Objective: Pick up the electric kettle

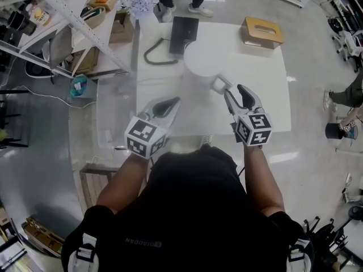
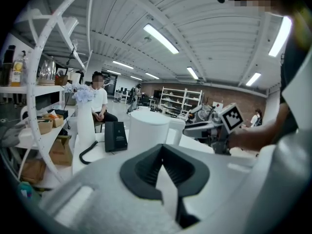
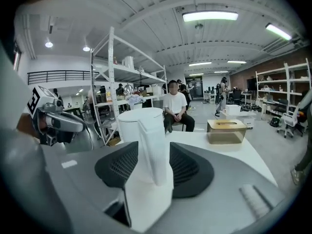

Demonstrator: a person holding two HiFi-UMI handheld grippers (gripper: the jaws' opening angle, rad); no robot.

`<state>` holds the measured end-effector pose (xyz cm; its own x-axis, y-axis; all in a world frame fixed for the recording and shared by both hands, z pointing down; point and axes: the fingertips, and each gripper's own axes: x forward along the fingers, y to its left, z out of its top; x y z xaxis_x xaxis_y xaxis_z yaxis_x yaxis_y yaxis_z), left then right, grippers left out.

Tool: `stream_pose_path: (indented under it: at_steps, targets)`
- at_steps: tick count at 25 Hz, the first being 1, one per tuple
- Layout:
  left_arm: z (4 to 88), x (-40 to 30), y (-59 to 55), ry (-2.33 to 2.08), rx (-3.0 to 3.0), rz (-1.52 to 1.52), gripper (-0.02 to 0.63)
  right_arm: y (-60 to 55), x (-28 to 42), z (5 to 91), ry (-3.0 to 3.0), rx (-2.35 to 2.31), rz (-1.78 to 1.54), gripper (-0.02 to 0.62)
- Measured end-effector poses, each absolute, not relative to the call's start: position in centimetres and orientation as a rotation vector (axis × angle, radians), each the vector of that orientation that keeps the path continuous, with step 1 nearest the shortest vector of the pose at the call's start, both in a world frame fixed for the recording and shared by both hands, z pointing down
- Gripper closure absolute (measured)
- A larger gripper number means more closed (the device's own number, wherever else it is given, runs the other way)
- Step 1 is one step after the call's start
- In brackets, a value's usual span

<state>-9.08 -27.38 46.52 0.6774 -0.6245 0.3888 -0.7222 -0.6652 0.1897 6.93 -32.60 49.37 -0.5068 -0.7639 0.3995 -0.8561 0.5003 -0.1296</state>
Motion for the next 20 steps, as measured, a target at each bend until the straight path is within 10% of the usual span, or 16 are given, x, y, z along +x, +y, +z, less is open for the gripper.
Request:
stream_pose_path:
  at_steps: [20]
  targets:
    - [47.2,-10.1,-29.4,-1.184,2.476,0.413,0.603,-36.9,3.5,51.1,-2.517,1.069,0.240,0.439]
